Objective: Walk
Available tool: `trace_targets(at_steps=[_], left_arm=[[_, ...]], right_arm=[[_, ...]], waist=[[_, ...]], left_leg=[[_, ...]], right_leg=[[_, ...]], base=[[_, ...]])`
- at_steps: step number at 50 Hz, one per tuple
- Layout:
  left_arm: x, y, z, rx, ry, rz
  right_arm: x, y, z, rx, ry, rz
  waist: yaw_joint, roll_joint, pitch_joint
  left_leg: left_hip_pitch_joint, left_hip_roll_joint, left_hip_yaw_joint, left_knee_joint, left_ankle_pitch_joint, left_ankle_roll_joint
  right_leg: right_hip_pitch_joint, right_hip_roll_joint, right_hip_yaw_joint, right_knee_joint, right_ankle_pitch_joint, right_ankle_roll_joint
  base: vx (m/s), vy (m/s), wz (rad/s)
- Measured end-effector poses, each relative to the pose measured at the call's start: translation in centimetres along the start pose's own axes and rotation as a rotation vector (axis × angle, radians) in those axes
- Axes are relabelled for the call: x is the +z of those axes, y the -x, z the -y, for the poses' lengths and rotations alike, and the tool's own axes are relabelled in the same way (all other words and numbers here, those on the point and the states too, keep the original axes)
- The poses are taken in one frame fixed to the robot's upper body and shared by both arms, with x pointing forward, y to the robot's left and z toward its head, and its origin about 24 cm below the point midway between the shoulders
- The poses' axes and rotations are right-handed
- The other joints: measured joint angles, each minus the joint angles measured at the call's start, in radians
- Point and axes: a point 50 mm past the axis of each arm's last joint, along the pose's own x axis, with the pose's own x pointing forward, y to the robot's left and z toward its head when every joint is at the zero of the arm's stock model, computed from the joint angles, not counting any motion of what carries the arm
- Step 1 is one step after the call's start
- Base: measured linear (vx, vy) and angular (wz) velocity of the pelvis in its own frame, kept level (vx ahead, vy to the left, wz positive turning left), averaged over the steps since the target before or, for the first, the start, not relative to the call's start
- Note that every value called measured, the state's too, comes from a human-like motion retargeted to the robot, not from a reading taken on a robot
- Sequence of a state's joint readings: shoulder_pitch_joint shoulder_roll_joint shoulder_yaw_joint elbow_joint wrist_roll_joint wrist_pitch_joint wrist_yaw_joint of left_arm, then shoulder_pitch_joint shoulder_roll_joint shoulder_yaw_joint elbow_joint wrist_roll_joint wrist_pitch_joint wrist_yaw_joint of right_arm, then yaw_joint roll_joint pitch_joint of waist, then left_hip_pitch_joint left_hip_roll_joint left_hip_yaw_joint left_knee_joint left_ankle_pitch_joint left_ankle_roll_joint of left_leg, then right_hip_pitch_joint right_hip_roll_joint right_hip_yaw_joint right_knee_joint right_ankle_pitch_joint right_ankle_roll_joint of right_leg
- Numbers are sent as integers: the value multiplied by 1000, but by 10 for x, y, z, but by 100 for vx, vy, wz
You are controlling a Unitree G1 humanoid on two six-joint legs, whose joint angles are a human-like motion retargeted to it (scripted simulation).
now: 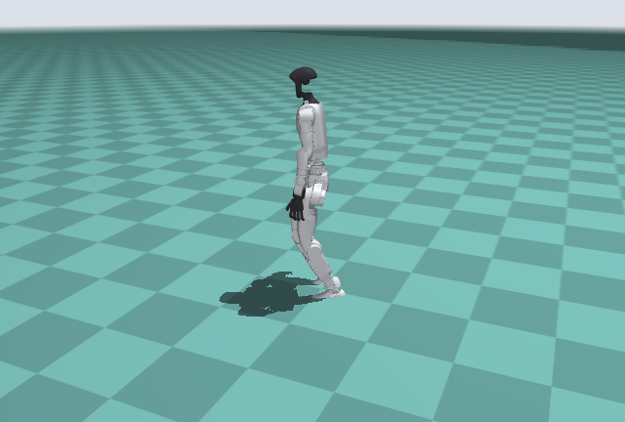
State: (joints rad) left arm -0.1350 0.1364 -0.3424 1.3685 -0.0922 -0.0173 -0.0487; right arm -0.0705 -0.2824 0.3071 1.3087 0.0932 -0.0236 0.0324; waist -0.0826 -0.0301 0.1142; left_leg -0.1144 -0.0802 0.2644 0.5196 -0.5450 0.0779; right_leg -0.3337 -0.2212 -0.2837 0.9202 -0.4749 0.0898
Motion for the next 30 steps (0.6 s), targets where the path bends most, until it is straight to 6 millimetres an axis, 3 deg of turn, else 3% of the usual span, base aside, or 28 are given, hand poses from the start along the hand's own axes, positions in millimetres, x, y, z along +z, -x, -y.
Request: trace_targets(at_steps=[7,13,20,25,30], left_arm=[[-8,0,2,3,16,-44],[-13,2,-9,47,44,-56],[1,2,-21,89,81,-1],[6,1,-23,107,129,25],[8,2,-25,120,200,41]], right_arm=[[3,0,8,-30,-28,9],[-3,0,0,-11,-45,-18],[-7,0,-13,34,-63,-43],[-16,1,-18,44,-89,-69],[-18,1,-20,37,-116,-70]], waist=[[-58,-12,-42],[-73,11,-59],[-60,49,-77],[-63,44,-81],[-62,66,-82]], left_leg=[[-81,-27,-3,25,-22,11],[-58,-13,0,-30,-21,8],[-9,33,-1,-72,-49,2],[-1,59,0,47,-107,-13],[-7,132,12,204,-106,-45]], right_leg=[[-220,-56,31,114,26,11],[-324,-39,31,-29,123,50],[-332,21,10,-243,269,86],[-346,14,32,-156,276,77],[-303,56,27,-120,213,36]], base=[[6,6,20],[15,2,-4],[21,-4,-11],[24,-11,2],[29,-15,-7]])
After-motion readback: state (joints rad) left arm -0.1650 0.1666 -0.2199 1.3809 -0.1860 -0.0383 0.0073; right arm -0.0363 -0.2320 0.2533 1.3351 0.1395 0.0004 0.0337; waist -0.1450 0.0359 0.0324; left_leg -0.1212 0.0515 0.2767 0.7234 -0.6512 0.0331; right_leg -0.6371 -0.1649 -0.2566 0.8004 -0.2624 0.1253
